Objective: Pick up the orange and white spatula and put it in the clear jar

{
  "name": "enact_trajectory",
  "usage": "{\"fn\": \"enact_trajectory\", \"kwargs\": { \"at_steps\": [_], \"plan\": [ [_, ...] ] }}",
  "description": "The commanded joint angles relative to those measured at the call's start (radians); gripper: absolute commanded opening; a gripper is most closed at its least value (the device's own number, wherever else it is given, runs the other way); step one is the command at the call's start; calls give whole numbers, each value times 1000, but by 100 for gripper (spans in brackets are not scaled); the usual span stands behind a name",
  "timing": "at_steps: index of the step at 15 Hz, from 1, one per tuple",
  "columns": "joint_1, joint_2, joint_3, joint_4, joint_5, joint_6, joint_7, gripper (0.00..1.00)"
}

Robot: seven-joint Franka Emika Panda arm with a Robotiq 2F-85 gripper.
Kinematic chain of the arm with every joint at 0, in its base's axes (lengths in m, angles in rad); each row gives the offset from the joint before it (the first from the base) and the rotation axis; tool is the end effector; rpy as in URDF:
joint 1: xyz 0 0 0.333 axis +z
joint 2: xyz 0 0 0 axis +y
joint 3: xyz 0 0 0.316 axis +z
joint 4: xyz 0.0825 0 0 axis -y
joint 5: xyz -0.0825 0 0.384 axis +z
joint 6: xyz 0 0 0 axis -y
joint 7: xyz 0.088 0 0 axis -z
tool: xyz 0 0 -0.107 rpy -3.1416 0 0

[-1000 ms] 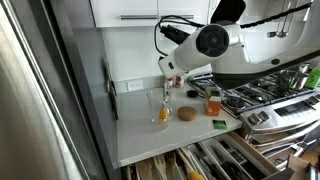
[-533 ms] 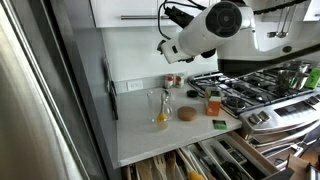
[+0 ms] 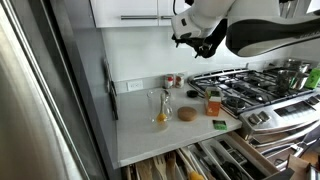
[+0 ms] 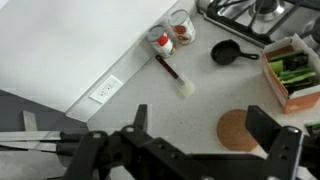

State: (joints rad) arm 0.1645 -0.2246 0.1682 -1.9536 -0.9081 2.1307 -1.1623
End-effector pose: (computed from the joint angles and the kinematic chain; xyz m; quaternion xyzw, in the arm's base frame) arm 0.5080 0.1484 0.6325 0.5343 0.7083 -0.0128 0.4611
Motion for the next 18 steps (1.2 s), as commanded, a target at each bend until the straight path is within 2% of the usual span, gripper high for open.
{"fn": "enact_trajectory", "kwargs": {
  "at_steps": [1, 4, 11, 16, 18],
  "plan": [
    [16, -18, -25, 51, 208, -120, -45, 100],
    [8, -21, -39, 90, 359, -210, -36, 100],
    [-19, -5, -100, 111, 662, -327, 16, 100],
    [-37, 8, -131, 116, 834, -379, 122, 100],
    [-45, -1, -147, 104, 903, -362, 170, 100]
  ]
}}
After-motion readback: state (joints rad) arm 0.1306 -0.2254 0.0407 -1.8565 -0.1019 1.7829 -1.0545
